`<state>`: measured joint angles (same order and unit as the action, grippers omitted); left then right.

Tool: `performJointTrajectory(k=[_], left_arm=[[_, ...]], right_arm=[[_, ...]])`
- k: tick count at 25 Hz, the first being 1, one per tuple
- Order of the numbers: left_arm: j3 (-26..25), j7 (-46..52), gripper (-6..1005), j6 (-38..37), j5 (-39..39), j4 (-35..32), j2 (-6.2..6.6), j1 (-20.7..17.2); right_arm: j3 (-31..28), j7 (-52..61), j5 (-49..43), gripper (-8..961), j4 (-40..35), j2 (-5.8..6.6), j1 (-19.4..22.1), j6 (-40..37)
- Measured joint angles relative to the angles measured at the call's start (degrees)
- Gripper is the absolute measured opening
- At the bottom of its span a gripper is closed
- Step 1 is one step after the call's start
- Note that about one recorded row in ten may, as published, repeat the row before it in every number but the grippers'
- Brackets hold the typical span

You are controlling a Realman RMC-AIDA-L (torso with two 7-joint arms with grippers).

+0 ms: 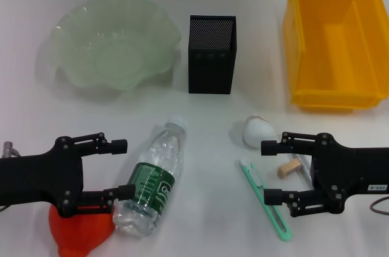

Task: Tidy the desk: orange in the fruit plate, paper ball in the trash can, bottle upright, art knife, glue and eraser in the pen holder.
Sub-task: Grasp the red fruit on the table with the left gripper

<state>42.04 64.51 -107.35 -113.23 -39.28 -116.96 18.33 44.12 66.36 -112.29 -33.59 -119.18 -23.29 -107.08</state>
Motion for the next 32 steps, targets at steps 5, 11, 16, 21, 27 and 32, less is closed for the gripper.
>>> performJointTrajectory(k=[5,11,16,21,27,32], left_arm=[[-0.1,-0.3,784,-0.4,0.2,0.0,0.06,-0.1],[-1.7,-0.6,785,-0.5,0.3,0.0,0.22,-0.5],[-2.2,-0.5,784,-0.3,-0.4,0.1,0.85,-1.9],[-2.5,-0.5,784,0.4,-0.7,0.4,1.68,-4.8],[-4.2,-1.5,785,2.8,-1.0,0.8,2.86,-10.6],[-4.3,-7.0,785,3.8,-3.9,1.2,2.25,-11.0]], right_arm=[[-0.2,0.0,0.3,831,0.0,-0.1,0.0,0.0],[-0.5,-0.1,0.3,831,0.1,-0.1,0.0,0.1],[-0.6,-0.2,0.4,830,0.1,-0.08,0.0,0.1],[-0.6,-0.2,0.5,830,0.1,-0.08,0.0,0.1],[-0.5,-0.2,0.5,830,0.1,-0.15,-0.1,0.4],[-0.3,-0.3,0.5,831,0.1,-0.18,-0.4,0.8]])
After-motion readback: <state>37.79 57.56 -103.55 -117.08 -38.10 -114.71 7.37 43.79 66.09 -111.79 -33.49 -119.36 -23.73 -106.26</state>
